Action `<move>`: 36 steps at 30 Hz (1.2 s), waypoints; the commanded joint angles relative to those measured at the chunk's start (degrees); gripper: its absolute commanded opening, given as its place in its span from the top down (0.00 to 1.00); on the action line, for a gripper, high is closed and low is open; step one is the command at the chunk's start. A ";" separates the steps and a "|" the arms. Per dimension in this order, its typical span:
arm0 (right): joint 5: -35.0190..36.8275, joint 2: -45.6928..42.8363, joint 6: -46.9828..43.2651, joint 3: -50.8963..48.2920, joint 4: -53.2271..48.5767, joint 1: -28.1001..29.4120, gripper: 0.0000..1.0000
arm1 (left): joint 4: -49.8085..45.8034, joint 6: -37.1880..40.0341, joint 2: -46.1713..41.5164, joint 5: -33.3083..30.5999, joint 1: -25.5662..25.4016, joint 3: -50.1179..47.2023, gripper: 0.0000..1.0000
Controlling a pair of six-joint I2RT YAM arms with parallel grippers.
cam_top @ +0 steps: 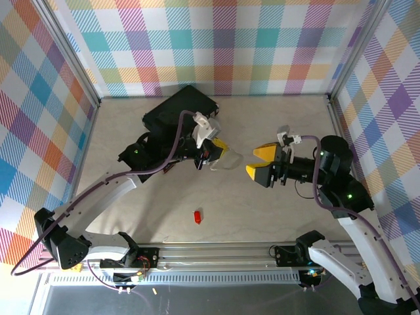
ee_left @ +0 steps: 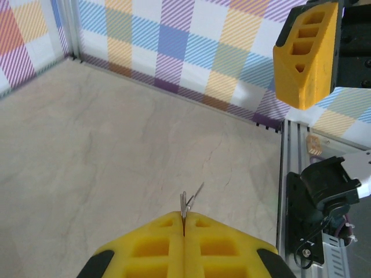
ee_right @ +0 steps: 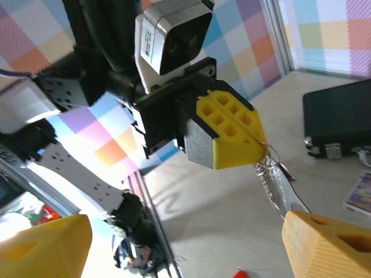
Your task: Put the keys on the keyring
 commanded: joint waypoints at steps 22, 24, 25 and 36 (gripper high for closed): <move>8.40 -2.51 0.82 2.71 2.30 0.25 0.58 | 16.27 -6.67 -10.97 7.65 -0.38 -1.88 1.00; 7.10 -2.07 -0.55 2.62 2.14 0.32 0.58 | 17.03 -8.04 -10.86 9.26 -0.39 -1.87 1.00; 6.08 -1.68 -0.90 2.63 2.24 0.31 0.58 | 17.77 -8.75 -10.82 9.92 -0.32 -2.13 1.00; -1.50 -1.00 -2.59 1.65 8.29 0.48 0.83 | 18.98 -11.48 -10.44 13.25 -0.35 -1.17 1.00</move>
